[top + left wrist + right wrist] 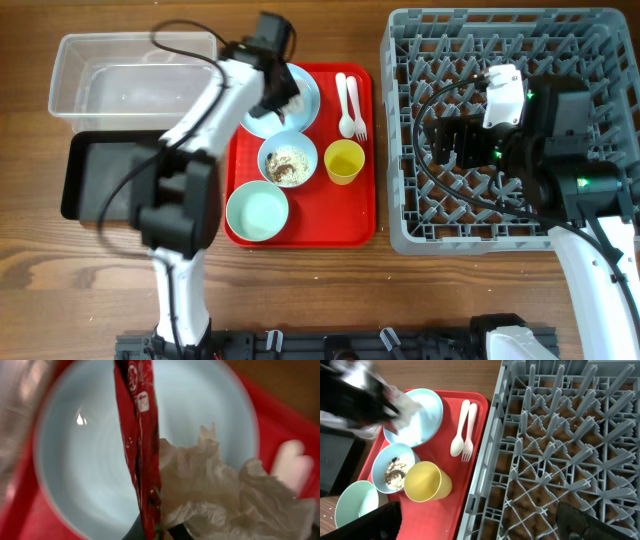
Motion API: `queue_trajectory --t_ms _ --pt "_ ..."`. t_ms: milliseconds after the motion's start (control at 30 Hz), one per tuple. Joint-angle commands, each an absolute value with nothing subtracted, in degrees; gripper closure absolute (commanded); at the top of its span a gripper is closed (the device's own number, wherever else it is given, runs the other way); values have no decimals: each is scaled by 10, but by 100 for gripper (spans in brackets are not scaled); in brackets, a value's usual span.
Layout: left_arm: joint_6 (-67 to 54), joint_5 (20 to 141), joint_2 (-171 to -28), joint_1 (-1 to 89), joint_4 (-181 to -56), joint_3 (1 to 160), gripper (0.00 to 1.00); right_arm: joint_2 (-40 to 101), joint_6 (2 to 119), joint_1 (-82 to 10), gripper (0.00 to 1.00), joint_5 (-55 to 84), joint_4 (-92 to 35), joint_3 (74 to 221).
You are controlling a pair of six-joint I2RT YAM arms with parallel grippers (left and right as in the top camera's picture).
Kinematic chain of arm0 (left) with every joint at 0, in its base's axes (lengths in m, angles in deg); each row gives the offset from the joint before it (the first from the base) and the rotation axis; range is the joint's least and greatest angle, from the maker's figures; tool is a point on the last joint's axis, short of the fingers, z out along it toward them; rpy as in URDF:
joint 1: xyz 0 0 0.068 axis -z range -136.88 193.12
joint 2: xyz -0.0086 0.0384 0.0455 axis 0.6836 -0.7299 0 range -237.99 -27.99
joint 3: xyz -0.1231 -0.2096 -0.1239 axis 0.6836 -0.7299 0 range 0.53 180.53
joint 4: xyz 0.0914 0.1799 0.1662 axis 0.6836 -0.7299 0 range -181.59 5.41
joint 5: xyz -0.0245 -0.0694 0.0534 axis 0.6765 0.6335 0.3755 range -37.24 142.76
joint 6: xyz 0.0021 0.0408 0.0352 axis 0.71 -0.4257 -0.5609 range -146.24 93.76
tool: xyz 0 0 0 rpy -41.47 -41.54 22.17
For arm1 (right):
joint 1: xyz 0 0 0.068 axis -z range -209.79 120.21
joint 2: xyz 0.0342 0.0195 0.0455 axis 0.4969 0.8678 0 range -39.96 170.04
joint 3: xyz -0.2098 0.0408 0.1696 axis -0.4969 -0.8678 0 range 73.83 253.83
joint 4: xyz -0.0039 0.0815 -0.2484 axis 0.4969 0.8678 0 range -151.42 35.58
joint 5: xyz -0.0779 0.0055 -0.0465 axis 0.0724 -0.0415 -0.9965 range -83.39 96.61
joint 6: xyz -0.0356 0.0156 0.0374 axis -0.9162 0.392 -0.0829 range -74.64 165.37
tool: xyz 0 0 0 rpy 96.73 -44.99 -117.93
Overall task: Sort waste into correct bins and load items into the dishwasher rack
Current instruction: 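Carry the wrapper and tissue left and drop them into the clear bin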
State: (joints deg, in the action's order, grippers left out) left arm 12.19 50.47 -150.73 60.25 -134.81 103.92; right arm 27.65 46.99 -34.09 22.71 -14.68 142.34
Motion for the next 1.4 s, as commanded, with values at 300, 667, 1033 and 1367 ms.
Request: queue_trajectory --t_ms 300,667,1033,1367 --pt "117 438 -1328 455 -1410 1063 96 282 470 -339 0 236 -168 1435" --pt "116 431 -1446 370 -1391 1056 58 282 470 -339 0 237 -174 1435" --pt "13 478 -1439 371 -1415 1075 0 282 470 -339 0 237 -177 1435" --pt "-112 704 -1310 406 -1485 1084 1 282 470 -339 0 237 -177 1435"
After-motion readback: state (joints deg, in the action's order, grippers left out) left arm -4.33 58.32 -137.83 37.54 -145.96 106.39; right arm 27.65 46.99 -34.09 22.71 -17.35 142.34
